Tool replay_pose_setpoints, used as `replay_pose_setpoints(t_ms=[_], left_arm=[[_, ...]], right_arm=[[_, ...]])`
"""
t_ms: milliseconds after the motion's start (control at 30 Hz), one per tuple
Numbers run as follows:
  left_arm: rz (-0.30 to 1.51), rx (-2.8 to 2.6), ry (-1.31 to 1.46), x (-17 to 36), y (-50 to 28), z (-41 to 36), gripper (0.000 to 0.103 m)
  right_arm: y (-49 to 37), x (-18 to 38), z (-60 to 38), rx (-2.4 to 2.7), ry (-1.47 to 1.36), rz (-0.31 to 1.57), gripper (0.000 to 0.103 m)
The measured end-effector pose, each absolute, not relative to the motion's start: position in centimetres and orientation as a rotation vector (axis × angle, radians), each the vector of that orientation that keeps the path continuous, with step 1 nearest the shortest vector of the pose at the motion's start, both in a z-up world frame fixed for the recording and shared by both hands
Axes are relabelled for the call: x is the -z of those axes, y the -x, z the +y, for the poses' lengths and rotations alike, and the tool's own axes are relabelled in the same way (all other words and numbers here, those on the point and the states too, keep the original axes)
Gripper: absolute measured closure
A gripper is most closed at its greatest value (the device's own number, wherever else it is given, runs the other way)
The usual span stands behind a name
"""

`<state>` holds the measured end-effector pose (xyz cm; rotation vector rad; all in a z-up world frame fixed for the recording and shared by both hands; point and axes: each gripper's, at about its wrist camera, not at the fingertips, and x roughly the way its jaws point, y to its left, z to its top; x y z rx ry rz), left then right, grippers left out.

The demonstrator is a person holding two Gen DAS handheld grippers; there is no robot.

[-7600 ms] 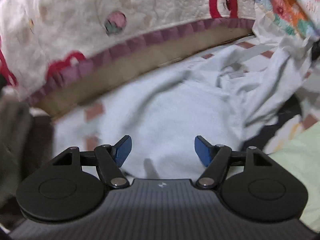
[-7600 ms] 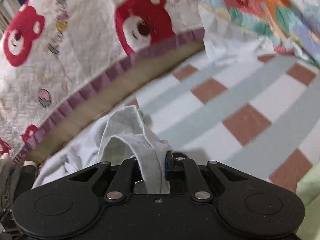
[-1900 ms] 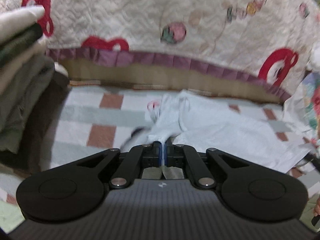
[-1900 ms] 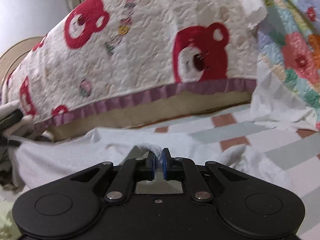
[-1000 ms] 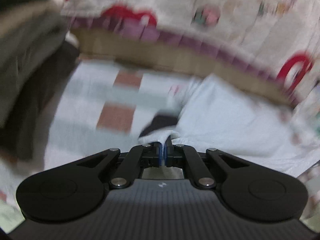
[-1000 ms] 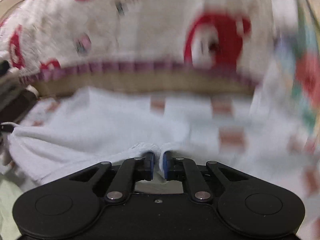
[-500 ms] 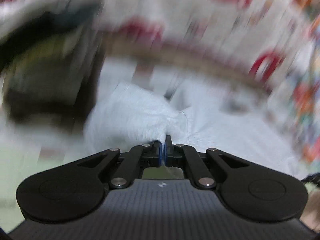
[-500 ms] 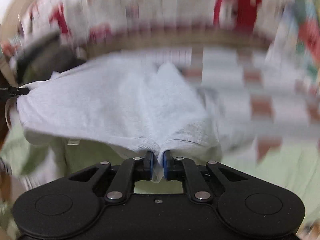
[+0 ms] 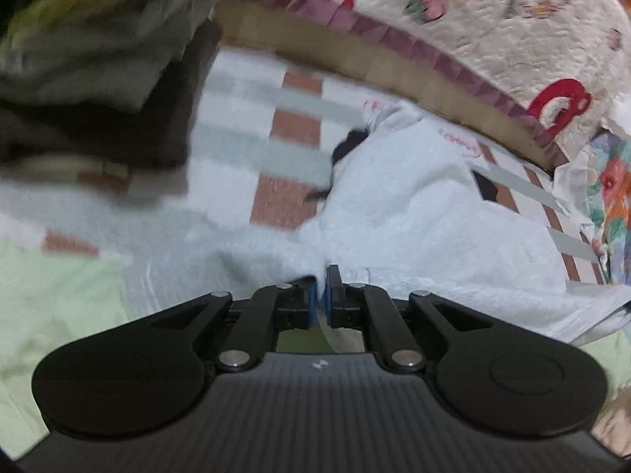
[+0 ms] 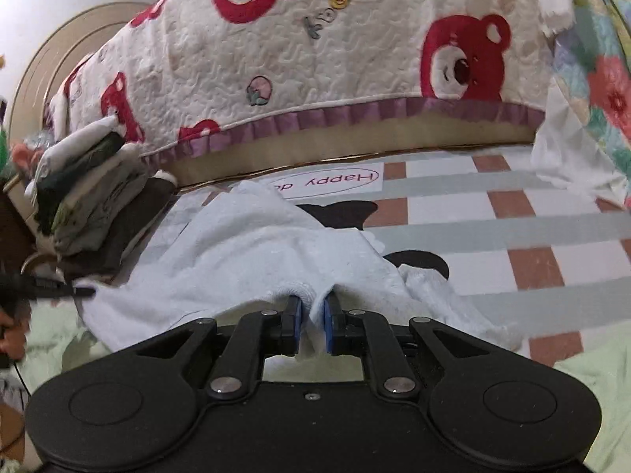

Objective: Fold clothes

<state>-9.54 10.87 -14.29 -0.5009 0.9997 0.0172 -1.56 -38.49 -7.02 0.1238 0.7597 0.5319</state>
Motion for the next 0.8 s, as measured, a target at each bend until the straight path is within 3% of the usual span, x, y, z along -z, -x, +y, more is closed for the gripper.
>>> replay_pose_setpoints(t_ms=[67, 200, 300, 467, 500, 567, 600, 667, 733, 800], left_arm=[[1.009, -0.003, 0.558, 14.7, 9.5, 11.2, 0.097], [1.028, 0.030, 0.672, 15.5, 9.7, 11.6, 0.081], [1.038, 0.055, 0.721, 15.8, 10.7, 11.5, 0.072], [1.025, 0.060, 0.771, 16.6, 10.3, 11.5, 0.063], [1.017, 0.060, 0.758, 16.7, 10.0, 11.4, 0.065], [1.001, 0.061, 0.733, 16.7, 9.2, 11.1, 0.089], [0.991, 0.052, 0.699, 16.5, 9.0, 10.8, 0.095], [0.952, 0.037, 0.636, 15.6, 8.9, 10.0, 0.096], [0.900, 0.016, 0.591, 14.3, 9.1, 9.6, 0.096], [0.846, -0.014, 0.571, 13.3, 9.5, 9.7, 0.096]], right_arm=[[1.2, 7.8, -37.8, -0.490, -0.077, 0.761, 0.090], [1.3, 7.5, -36.4, -0.527, -0.062, 0.700, 0.089], [2.2, 7.2, -36.1, -0.593, -0.073, 0.755, 0.089], [2.3, 9.9, -35.9, -0.688, -0.103, 1.197, 0.081], [2.5, 10.5, -36.2, -0.694, -0.131, 1.266, 0.079], [2.7, 10.2, -37.2, -0.679, -0.173, 1.256, 0.065], [2.8, 9.9, -37.8, -0.667, -0.194, 1.242, 0.054], [3.0, 9.4, -38.9, -0.644, -0.236, 1.213, 0.051], [2.4, 9.0, -40.6, -0.593, -0.333, 1.181, 0.037], [1.3, 9.5, -42.3, -0.486, -0.444, 1.177, 0.035]])
